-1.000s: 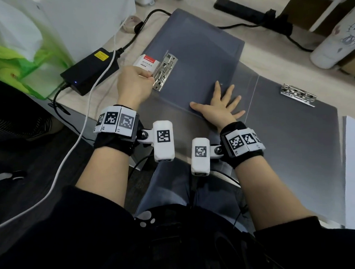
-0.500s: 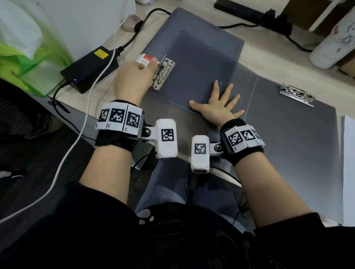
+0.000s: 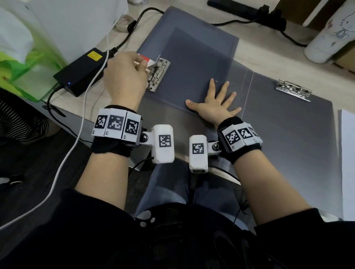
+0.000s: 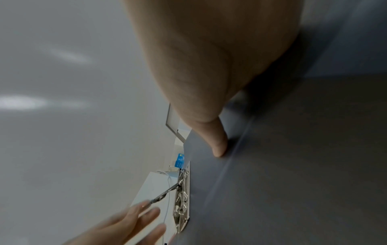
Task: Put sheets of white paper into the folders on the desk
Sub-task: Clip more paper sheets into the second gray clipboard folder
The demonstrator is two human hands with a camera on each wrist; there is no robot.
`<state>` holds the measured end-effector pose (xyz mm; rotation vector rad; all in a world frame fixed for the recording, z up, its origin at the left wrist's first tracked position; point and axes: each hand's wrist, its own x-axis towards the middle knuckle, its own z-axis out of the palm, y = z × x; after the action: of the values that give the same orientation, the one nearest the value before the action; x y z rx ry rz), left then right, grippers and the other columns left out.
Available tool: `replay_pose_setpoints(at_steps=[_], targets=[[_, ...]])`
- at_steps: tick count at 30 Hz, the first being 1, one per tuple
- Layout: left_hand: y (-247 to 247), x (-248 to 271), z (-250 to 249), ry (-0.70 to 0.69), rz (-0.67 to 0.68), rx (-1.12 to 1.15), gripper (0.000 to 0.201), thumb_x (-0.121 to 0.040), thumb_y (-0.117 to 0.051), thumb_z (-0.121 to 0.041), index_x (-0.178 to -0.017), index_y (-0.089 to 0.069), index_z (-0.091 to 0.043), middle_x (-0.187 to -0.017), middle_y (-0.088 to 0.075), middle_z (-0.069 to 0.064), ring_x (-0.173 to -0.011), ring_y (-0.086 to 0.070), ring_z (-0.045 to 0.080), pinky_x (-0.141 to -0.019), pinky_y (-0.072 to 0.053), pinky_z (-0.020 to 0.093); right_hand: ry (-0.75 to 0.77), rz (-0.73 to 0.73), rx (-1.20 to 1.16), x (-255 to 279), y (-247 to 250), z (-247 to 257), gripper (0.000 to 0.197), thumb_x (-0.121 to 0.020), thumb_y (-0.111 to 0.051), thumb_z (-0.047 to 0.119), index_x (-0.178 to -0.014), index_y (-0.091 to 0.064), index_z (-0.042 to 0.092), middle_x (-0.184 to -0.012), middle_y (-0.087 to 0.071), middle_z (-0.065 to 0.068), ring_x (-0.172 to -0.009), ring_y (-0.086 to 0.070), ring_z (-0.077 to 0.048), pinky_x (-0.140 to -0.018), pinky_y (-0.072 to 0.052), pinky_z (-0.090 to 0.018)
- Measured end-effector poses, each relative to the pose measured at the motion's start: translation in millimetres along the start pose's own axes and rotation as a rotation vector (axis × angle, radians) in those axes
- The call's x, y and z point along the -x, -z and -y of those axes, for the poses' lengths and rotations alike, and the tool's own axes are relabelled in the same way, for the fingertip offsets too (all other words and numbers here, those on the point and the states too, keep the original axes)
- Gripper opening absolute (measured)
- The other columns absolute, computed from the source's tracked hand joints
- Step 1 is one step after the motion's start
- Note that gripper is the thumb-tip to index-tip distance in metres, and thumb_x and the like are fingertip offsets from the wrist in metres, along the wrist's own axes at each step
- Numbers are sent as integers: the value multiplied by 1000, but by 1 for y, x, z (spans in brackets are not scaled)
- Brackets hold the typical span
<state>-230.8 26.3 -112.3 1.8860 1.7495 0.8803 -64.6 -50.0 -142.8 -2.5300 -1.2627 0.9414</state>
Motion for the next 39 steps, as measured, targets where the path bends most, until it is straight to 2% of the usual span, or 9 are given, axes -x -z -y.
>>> replay_pose_setpoints(at_steps=[4, 7, 11, 17, 27, 31, 33, 36, 39], targets=[[-8, -9, 0, -42, 90, 234, 25, -91, -47, -9, -98, -70, -18, -80, -69, -5, -72, -67, 8, -84, -55, 32, 3, 6, 4, 0, 0, 0, 97, -83, -51, 64, -149, 12, 32, -154, 33, -4, -141, 28, -36, -108, 15, -64], [-16, -15, -5, -87, 173, 207, 36, -91, -42, -3, -115, -65, -17, -100, -70, -4, -95, -62, 7, -92, -46, 22, -1, 10, 7, 0, 0, -1, 97, -83, -50, 64, -148, 13, 32, -153, 33, -4, -141, 28, -36, -108, 15, -64], [-27, -20, -11, -136, 290, 30, 56, -80, -37, 7, -129, -52, -15, -129, -52, 1, -132, -35, 26, -112, -28, 43, -1, 10, 19, -1, 1, 0, 96, -84, -49, 64, -148, 14, 31, -153, 34, -4, -141, 28, -36, -107, 15, -65], [-40, -28, -11, -106, 373, -211, 50, -86, -43, -11, -135, -42, -19, -137, -33, 10, -134, -19, 33, -116, 2, 52, -3, 4, 34, -3, -1, 1, 96, -83, -49, 65, -148, 14, 32, -153, 34, -3, -141, 28, -36, -107, 14, -65], [-38, -12, -27, -154, 335, -185, 44, -90, -52, -33, -132, -46, -23, -137, -31, 7, -133, -19, 32, -114, 1, 53, 36, 32, -93, 1, 10, -6, 93, -85, -56, 54, -150, 7, 32, -155, 28, -1, -143, 25, -32, -111, 12, -61], [-46, -4, -42, -296, 361, -103, 42, -91, -53, -31, -133, -49, -26, -140, -40, 1, -137, -20, 25, -115, -12, 46, 79, -39, -335, 2, 21, -23, 72, -87, -58, 43, -148, -23, 28, -160, 4, -1, -148, 9, -24, -118, 1, -53], [-54, 3, -55, -402, 427, -9, 37, -92, -53, -25, -129, -55, -23, -135, -50, 0, -135, -30, 23, -113, -22, 38, 110, -77, -545, 2, 29, -33, 56, -87, -61, 34, -139, -42, 22, -155, -24, -6, -144, -19, -21, -118, -19, -44], [-67, 16, -77, -433, 571, 136, 32, -92, -54, -18, -123, -61, -16, -122, -64, 2, -120, -54, 17, -107, -38, 31, 158, -142, -749, 5, 46, -54, 36, -92, -55, 13, -128, -54, 8, -122, -58, -9, -107, -53, -14, -87, -45, -19], [-86, 28, -98, -419, 694, 197, 30, -91, -58, -18, -120, -63, -13, -112, -69, 4, -105, -63, 16, -102, -46, 32, 158, -235, -781, 7, 65, -84, 29, -92, -51, 5, -119, -60, 4, -95, -60, -1, -81, -53, -5, -64, -40, -11]])
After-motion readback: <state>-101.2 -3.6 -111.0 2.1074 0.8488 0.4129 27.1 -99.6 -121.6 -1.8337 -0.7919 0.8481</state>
